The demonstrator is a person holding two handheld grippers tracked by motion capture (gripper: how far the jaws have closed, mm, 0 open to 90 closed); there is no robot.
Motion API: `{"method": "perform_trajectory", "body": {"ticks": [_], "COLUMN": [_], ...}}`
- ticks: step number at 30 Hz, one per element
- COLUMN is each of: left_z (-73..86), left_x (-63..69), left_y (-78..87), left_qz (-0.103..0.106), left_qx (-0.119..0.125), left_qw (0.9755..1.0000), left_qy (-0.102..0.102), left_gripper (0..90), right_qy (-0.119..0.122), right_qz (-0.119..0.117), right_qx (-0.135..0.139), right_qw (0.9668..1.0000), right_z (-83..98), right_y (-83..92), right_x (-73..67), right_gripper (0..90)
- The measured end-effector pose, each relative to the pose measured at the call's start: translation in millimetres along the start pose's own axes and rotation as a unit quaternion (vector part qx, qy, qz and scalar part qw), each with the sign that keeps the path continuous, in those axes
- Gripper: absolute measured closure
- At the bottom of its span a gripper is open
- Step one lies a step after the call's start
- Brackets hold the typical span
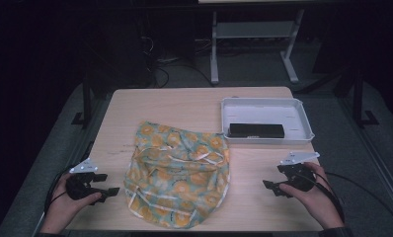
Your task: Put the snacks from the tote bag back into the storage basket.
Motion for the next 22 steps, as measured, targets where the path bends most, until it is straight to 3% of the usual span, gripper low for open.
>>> {"method": "perform_trajectory", "body": {"ticks": [8, 22], "left_z": [2.3, 0.1], "left_x": [-1.1, 0.3], "left_y": [-0.1, -1.4], "left_qz": [-0.003, -0.002], "left_qx": [-0.006, -0.005], "left_qw": [1.0000, 1.0000], "left_qy": [-0.002, -0.004], "left_gripper": [21.5, 21.3], "right_qy": [-0.001, 0.007], "right_qz": [0.002, 0.006], "right_qx": [-0.007, -0.002], "right_qw": [1.0000, 1.0000], "right_z": [9.6, 9.0], "right_y": [1.9, 1.4], "right_x": [1.0, 1.8], "right_gripper": [20.2, 19.7]}}
Point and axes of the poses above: each handheld gripper's, and its own axes: y roughly backward along the jaws, z roughly out of its underside, x roughly to its right, the point moved 9 cm from there along -y, roughly forward along the jaws, and after that the axes turned 13 degrees about z, right-handed, at the moved point
